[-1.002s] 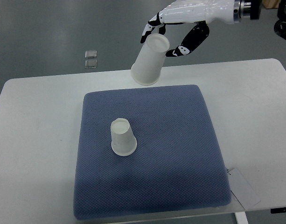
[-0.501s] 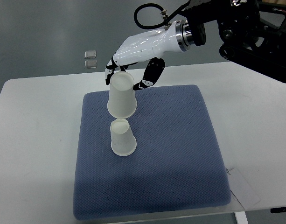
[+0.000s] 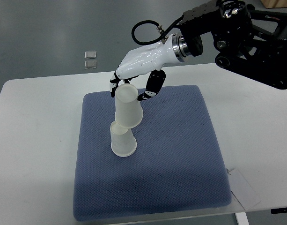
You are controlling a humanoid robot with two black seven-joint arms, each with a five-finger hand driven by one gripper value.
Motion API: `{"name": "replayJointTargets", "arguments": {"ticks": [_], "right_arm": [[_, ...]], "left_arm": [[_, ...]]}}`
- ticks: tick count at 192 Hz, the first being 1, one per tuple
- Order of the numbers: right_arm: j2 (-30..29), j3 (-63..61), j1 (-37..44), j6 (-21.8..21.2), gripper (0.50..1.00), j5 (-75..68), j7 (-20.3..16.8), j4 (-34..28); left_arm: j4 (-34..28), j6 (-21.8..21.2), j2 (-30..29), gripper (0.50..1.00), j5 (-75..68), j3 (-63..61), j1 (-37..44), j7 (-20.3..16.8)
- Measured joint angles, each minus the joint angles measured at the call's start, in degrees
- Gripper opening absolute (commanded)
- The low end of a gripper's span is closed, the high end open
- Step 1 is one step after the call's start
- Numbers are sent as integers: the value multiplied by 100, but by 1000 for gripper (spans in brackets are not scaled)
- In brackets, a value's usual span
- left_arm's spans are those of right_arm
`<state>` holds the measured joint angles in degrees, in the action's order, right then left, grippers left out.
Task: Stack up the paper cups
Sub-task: 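Lower the held cup onto the upside-down cup on the cushion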
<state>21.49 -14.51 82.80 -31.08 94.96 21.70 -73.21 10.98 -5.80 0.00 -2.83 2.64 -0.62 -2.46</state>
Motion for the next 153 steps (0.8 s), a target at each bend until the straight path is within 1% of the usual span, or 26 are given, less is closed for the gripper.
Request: {"name": "replayJointTargets", "arguments": {"ticks": [42,84,153], "right_arm": [[-189,-12,-62,-42,601,-98,0,4],[-231,-14,-106,-53,596,-292,-16,26],[-379,-8,-181,36,596,-277,-111,182]], "left_arm": [[0,0,0,1000,0,0,0,0],[0,0,0,1000,0,0,0,0],[-1,0,0,1000,0,0,0,0]]}}
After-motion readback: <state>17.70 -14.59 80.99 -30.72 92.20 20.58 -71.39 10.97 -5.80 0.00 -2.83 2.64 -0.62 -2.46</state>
